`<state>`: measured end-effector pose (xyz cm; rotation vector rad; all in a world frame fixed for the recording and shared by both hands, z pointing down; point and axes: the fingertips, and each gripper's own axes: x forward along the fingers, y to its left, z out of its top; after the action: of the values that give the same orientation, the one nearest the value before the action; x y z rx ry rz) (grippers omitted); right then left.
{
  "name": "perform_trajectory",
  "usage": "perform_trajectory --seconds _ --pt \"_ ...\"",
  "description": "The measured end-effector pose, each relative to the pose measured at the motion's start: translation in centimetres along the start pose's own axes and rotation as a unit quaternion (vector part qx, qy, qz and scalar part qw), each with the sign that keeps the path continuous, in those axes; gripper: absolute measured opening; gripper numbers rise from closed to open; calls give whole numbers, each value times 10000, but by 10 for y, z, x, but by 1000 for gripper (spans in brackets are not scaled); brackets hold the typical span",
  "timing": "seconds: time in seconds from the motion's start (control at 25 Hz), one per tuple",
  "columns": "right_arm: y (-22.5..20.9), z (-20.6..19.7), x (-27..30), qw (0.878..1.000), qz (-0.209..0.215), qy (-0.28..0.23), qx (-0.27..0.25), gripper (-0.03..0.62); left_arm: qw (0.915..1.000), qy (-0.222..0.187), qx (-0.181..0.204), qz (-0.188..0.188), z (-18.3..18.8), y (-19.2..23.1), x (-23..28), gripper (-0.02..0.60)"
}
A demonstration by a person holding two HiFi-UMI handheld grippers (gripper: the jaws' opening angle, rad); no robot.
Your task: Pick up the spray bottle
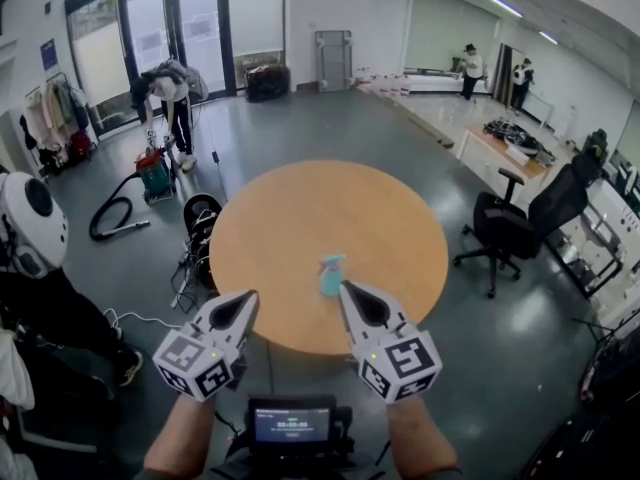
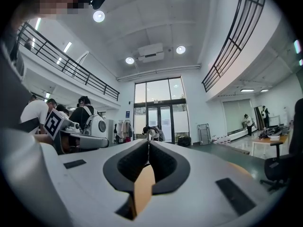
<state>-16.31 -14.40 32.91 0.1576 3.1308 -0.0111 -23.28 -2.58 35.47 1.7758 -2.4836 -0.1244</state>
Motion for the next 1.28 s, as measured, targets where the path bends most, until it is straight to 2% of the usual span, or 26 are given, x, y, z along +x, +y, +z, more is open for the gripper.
perform_trajectory --seconds 0.08,0.24,0.44,0.52,0.68,0.88,1.08,1.28 --pt "0 -2 7 10000 -45 20 -44 17 10000 27 24 -85 -1 6 7 -2" --pt "-4 -4 28 9990 -398 180 -88 17 9986 82 363 -383 4 20 20 -2" --pt "1 -4 54 9965 -811 192 -71 17 9984 -59 220 -525 13 66 24 -2" --pt "3 -2 65 9953 -959 132 -35 34 9974 -63 361 -622 17 80 21 -2" --pt "5 2 81 9914 -1306 3 67 34 9930 -132 576 -1021 26 91 23 -2" --pt "10 2 86 9845 -1752 66 12 47 9891 -146 413 -1405 25 108 29 -2" --pt "3 8 88 9829 -1825 213 -135 75 9850 -440 21 -1670 33 111 43 -2" --pt "-16 2 88 9787 -2025 322 -56 75 9838 -169 -56 -1783 17 111 64 -2"
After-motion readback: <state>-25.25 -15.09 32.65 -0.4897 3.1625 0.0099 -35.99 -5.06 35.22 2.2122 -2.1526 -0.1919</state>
